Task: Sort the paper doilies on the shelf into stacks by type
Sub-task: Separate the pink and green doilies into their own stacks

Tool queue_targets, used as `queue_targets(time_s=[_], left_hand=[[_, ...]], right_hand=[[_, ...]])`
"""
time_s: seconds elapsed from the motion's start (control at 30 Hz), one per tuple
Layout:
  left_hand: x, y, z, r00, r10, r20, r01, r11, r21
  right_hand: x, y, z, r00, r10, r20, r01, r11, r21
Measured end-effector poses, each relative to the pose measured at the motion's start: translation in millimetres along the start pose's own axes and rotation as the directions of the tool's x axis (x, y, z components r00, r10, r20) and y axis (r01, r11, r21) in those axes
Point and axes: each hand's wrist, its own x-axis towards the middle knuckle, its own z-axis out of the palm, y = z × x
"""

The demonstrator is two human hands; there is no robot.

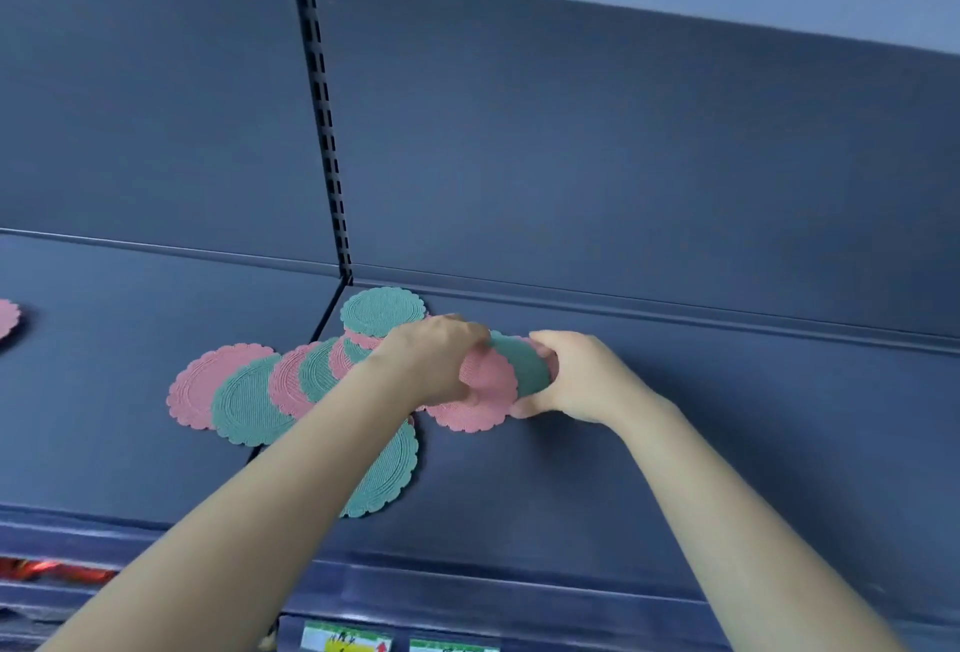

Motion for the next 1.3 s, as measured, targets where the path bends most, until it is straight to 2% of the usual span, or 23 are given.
queue_targets(time_s=[0.13, 0.23, 0.37, 0.43, 0.5, 0.57, 0.63, 0.7, 0.77, 0.83, 0.9, 0.97, 1.03, 1.1, 1.2, 1.3], left_hand=[[7.0, -0.7, -0.2, 1.0, -0.022, -0.01, 0.021, 0.995, -0.093], [14.5, 1.6, -2.0, 0.991, -0.131, -0.028, 0.123, 0.973, -0.194], [12.4, 14.2, -4.4, 0.973, -0.229, -0.033, 0.222, 0.963, -0.156], [3.7, 21.1, -7.9, 0.963, -0.251, -0.095, 0.239, 0.963, -0.121], [-11.4, 25.8, -9.6, 0.941, -0.272, -0.204, 0.237, 0.955, -0.178], [-34.5, 29.0, -10.1, 0.855, -0.345, -0.388, 0.208, 0.912, -0.353], [-65.2, 28.7, -12.0, 0.699, -0.472, -0.537, 0.192, 0.847, -0.496], [-102.6, 25.4, -16.5, 0.548, -0.604, -0.58, 0.192, 0.765, -0.615], [-143.5, 18.8, -21.5, 0.428, -0.717, -0.55, 0.155, 0.658, -0.737], [-184.5, 9.1, -23.4, 0.345, -0.79, -0.507, 0.079, 0.562, -0.823], [-225.1, -7.4, -19.5, 0.248, -0.867, -0.433, -0.039, 0.437, -0.898], [-263.2, -34.0, -11.5, 0.161, -0.939, -0.305, -0.099, 0.292, -0.951], [-298.4, -66.4, 0.0, 0.135, -0.977, -0.167, -0.104, 0.154, -0.983], [-327.9, -97.2, 9.9, 0.12, -0.989, -0.089, -0.113, 0.075, -0.991], [-352.4, -136.8, 12.4, 0.098, -0.994, -0.051, -0.191, 0.032, -0.981], [-353.7, -182.5, 2.0, 0.132, -0.991, -0.028, -0.193, 0.002, -0.981]], right_hand=[[20.7, 1.5, -9.3, 0.996, 0.005, 0.093, 0.003, 0.996, -0.089], [26.6, 6.8, -9.9, 0.995, -0.028, 0.097, 0.04, 0.991, -0.128], [24.7, 15.5, -7.2, 0.991, -0.115, 0.075, 0.122, 0.987, -0.102], [21.6, 18.8, -6.6, 0.978, -0.201, 0.049, 0.202, 0.979, -0.034], [15.9, 17.8, -9.4, 0.959, -0.283, 0.012, 0.275, 0.94, 0.202], [10.1, 11.9, -16.2, 0.942, -0.336, -0.017, 0.307, 0.835, 0.456], [4.8, -1.6, -23.0, 0.92, -0.379, -0.096, 0.362, 0.732, 0.578], [0.2, -22.0, -25.5, 0.915, -0.371, -0.162, 0.377, 0.638, 0.671], [-6.0, -46.6, -20.1, 0.925, -0.358, -0.126, 0.315, 0.54, 0.781], [-11.7, -71.7, -4.4, 0.923, -0.381, -0.051, 0.247, 0.486, 0.838], [-15.5, -98.3, 17.4, 0.922, -0.388, -0.014, 0.214, 0.478, 0.852], [-19.6, -125.9, 42.0, 0.928, -0.373, 0.008, 0.19, 0.489, 0.851], [-23.8, -153.0, 68.6, 0.934, -0.355, 0.02, 0.175, 0.508, 0.843], [-27.0, -179.6, 95.7, 0.941, -0.337, 0.024, 0.163, 0.514, 0.842], [-27.1, -213.8, 130.9, 0.944, -0.327, 0.052, 0.122, 0.489, 0.864], [-23.1, -238.9, 154.2, 0.944, -0.322, 0.074, 0.088, 0.46, 0.884]])
